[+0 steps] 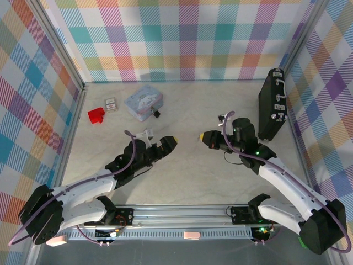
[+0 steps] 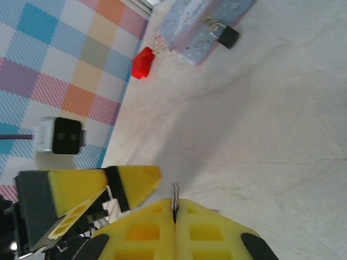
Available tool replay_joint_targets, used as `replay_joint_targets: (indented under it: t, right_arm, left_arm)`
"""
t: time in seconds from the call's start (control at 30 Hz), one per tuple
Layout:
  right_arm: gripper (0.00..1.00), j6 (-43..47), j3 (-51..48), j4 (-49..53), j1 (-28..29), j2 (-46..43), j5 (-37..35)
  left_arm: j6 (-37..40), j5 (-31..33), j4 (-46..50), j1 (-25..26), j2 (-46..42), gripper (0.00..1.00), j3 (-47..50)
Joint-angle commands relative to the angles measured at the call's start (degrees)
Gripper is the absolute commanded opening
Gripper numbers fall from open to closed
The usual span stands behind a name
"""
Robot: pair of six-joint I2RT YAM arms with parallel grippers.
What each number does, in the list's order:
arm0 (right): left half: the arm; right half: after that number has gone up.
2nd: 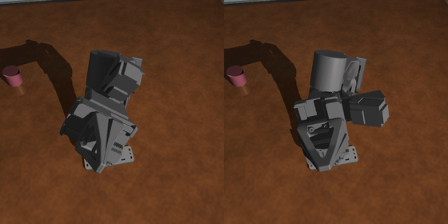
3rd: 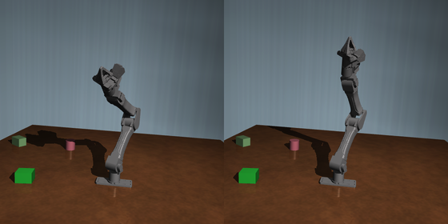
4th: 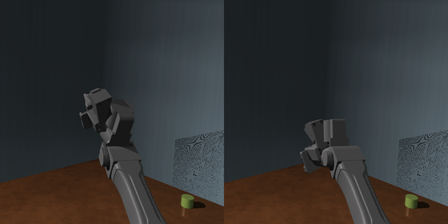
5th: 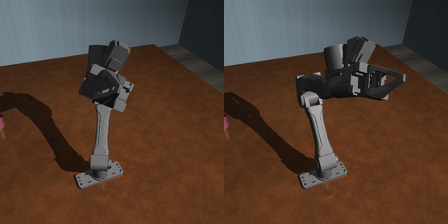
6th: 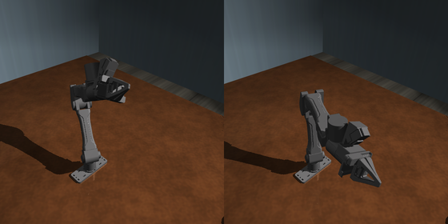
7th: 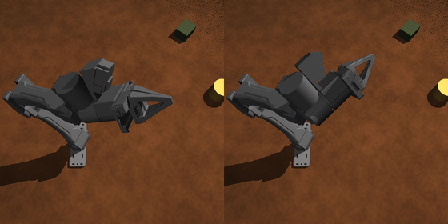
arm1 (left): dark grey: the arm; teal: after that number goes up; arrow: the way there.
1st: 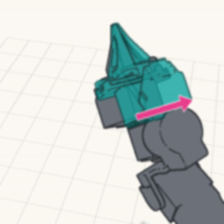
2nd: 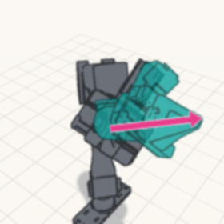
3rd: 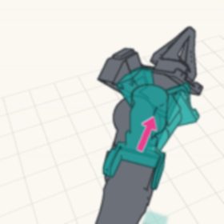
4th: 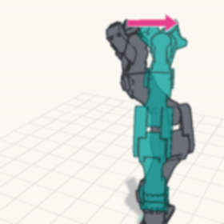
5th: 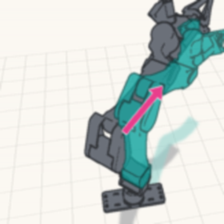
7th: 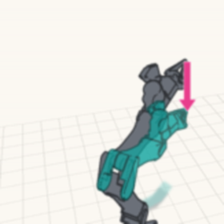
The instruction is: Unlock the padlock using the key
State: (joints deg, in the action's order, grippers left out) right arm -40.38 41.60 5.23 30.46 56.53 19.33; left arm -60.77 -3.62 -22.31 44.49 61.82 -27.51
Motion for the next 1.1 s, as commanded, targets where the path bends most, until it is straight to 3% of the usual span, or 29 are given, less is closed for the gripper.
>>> replay_joint_targets:
  t: [0.0, 0.17, 0.33, 0.57, 0.8, 1.07]
  right_arm:
    - [0.0, -3.37, -2.53, -7.58, 2.06, -0.3, -0.44]
    - [0.0, -5.22, -3.97, -15.15, 6.14, 3.39, -1.89]
    - [0.0, -5.5, -3.4, -19.04, 8.88, 7.53, -2.22]
    - [0.0, -5.21, -4.17, -20.12, 11.18, 10.32, -3.98]
    - [0.0, -5.33, -5.44, -21.03, 12.21, 12.24, -5.01]
    - [0.0, -4.93, -5.66, -21.42, 14.16, 13.69, -5.26]
  left_arm:
    - [-14.61, 1.18, -9.11, 2.35, 2.06, 1.0, 0.85]
    - [-23.44, 5.34, -14.94, 6.4, 6.95, 0.95, 0.02]
    - [-31.45, 5.71, -27.1, 7.55, 16.31, 0.89, -0.31]
    - [-35.63, 5.58, -36.41, 8.24, 24.49, 0.82, -1.16]
    - [-35.79, 6.61, -37.2, 8.24, 24.39, 0.81, -0.2]
    - [-33.12, 7.57, -31.77, 7.03, 18.75, 0.8, 0.34]
